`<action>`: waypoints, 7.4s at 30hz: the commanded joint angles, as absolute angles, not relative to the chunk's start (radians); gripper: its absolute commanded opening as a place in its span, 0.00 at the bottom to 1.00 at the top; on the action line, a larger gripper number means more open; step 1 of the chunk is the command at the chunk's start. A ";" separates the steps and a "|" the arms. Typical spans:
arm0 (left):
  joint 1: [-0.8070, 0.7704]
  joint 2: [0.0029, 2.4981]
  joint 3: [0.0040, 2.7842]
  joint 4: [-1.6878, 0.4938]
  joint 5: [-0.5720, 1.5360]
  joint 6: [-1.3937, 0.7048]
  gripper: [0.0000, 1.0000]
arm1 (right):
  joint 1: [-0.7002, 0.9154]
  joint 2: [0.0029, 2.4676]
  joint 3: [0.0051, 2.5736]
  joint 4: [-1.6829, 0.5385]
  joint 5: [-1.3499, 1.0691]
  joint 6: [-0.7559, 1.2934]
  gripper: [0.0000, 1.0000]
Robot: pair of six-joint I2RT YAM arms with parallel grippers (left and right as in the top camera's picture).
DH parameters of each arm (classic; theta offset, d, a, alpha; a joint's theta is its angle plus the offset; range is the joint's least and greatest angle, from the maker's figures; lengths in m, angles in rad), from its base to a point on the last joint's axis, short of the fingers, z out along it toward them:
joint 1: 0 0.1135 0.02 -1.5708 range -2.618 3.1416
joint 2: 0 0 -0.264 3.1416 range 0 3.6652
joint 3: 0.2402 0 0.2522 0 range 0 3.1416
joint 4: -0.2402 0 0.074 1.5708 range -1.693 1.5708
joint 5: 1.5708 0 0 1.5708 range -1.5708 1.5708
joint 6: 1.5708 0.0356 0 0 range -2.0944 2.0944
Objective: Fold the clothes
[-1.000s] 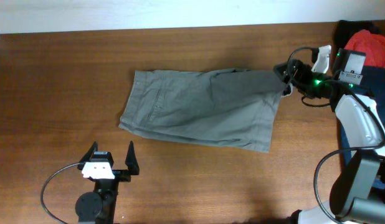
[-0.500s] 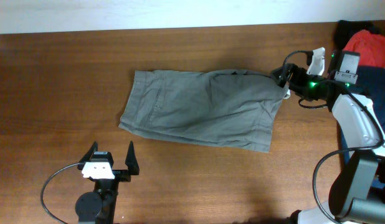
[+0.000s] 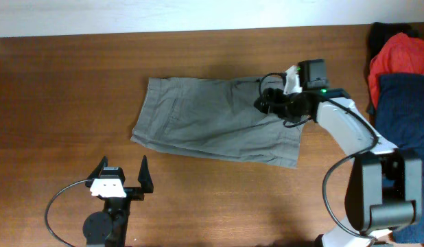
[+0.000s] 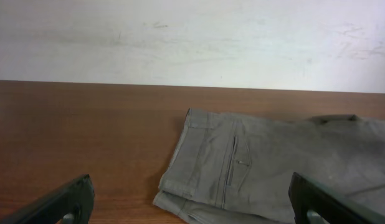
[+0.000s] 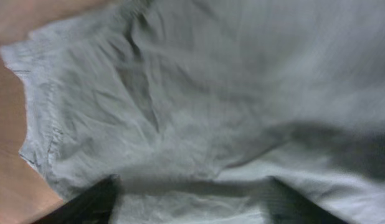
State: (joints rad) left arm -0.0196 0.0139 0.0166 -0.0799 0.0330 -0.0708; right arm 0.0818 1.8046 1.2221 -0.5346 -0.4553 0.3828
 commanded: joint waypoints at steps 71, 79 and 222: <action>-0.023 0.006 0.009 -0.080 0.029 -0.055 0.99 | -0.083 1.586 1.222 -0.561 -0.354 0.349 0.99; -0.023 0.006 0.009 -0.080 0.030 -0.055 0.99 | -0.155 1.621 1.224 -0.540 -0.348 0.361 0.99; 0.157 2.263 1.321 -0.645 0.774 0.016 0.00 | -0.308 1.623 1.222 -0.602 -0.348 0.360 0.99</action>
State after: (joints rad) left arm 0.1173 2.2028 1.3018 -0.5869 0.9268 0.0078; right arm -0.3054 1.6264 1.2213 -0.6018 -0.3424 0.3618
